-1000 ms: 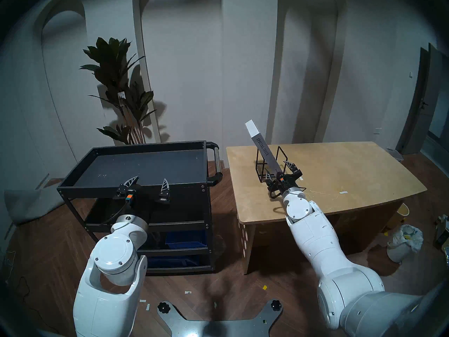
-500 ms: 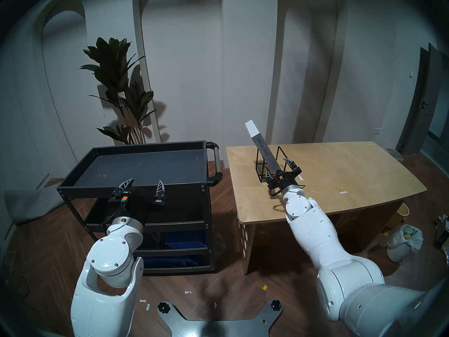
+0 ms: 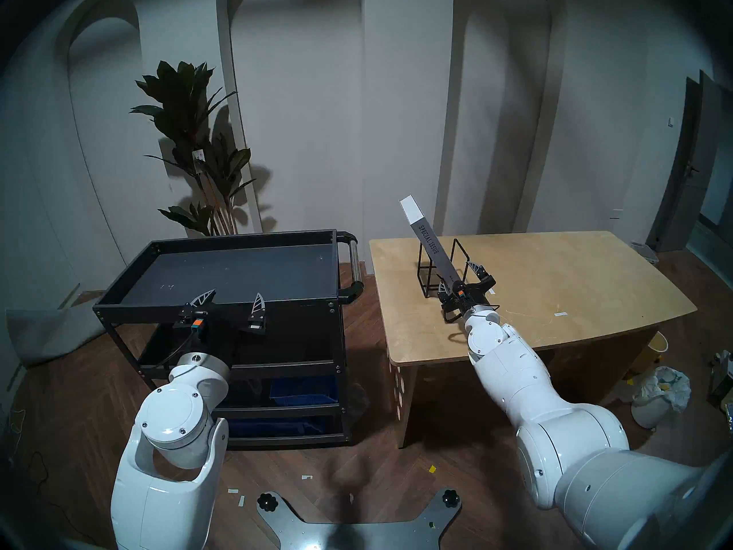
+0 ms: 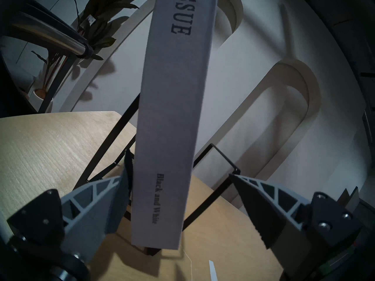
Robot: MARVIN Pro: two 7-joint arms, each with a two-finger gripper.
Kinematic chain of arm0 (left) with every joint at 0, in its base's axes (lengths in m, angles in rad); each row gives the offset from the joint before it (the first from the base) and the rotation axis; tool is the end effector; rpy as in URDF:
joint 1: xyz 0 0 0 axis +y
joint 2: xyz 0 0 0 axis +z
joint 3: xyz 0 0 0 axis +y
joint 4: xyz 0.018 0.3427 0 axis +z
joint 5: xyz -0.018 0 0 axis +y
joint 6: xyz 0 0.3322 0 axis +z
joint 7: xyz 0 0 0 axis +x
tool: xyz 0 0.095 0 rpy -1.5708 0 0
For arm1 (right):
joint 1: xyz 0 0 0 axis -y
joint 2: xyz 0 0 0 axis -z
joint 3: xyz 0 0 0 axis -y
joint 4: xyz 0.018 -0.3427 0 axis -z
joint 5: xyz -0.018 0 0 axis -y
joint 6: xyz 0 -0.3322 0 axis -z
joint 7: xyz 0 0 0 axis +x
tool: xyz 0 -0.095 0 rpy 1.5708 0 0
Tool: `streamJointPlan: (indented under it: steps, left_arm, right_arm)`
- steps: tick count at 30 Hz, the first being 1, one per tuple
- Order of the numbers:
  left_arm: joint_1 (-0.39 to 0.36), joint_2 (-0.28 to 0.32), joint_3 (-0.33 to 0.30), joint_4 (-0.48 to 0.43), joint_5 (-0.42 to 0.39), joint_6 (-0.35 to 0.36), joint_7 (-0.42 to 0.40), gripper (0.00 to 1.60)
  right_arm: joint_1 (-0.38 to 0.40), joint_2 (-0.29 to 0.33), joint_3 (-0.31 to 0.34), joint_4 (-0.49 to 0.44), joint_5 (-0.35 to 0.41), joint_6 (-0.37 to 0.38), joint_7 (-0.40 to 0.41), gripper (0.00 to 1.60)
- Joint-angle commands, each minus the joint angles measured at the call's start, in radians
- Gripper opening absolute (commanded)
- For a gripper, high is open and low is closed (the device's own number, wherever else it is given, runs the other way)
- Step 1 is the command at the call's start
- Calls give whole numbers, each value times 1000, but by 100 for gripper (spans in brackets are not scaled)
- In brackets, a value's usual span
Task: Transfer books between table and cart
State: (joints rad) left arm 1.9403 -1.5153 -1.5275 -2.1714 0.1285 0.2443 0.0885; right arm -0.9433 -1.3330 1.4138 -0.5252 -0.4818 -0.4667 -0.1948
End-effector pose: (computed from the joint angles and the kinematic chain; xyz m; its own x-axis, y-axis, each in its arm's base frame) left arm 0.3149 0.0019 -0.2677 0.0076 -0.1608 0.9870 0.0579 -0.9853 -0.1609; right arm 0.5982 -0.1211 -0.4047 -0.0674 0.6522 0.7551 -0.0055 -0.7570 0.6534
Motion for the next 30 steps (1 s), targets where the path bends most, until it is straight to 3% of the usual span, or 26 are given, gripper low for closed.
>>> streamJointPlan:
  steps: [1, 30]
  left_arm:
    - [5, -2, 0, -26, 0, -5, 3, 160]
    - [35, -6, -1, -36, -15, -13, 28, 160]
  right_arm:
    - [73, -31, -8, 32, -12, -35, -46, 160]
    - [200, -50, -30, 246, -53, -104, -126, 160]
